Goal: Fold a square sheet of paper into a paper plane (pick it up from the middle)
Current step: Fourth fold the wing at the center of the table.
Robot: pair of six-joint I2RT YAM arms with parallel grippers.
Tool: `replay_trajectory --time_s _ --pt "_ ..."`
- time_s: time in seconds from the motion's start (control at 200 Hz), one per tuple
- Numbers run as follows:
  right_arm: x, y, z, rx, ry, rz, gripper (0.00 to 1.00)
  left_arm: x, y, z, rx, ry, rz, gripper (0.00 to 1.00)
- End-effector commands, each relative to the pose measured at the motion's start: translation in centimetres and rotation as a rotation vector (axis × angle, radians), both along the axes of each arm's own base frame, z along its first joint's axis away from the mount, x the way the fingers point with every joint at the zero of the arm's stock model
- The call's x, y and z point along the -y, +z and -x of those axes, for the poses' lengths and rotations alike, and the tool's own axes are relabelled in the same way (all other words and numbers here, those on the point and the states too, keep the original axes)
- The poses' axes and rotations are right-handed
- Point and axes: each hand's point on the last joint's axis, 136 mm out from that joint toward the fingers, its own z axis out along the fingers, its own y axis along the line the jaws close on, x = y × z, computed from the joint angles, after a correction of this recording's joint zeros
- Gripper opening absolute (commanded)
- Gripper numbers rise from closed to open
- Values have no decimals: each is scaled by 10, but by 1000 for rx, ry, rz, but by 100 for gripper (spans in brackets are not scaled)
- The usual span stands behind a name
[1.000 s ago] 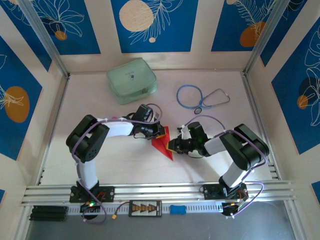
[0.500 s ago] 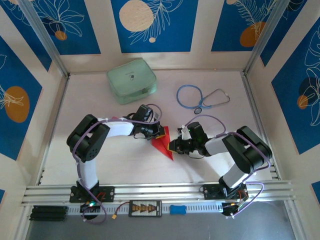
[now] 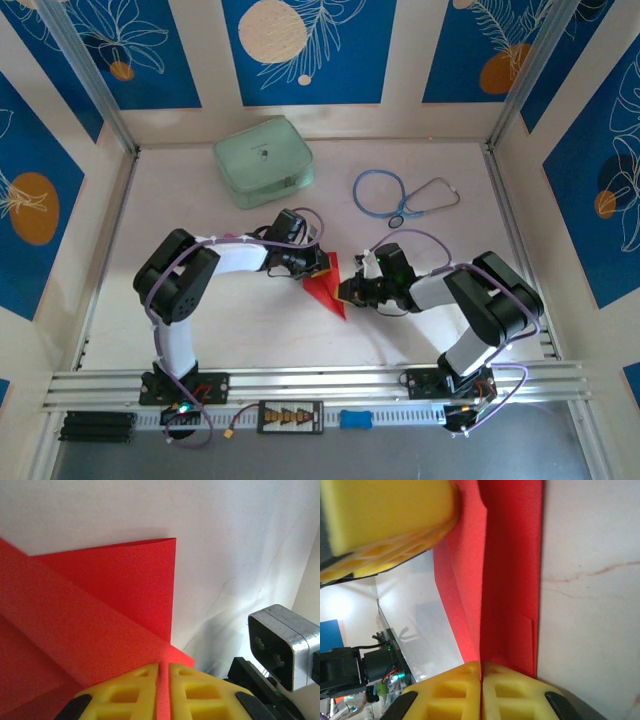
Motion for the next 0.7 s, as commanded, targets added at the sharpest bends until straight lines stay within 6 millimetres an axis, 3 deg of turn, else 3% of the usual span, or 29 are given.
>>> replay_trajectory --time_s 0.0,0.695 --pt "-3 2 2 -29 12 -47 9 4 15 -1 37 -2 25 15" --pt "-1 -9 -1 -107 -14 -78 6 7 6 3 12 -15 40 14"
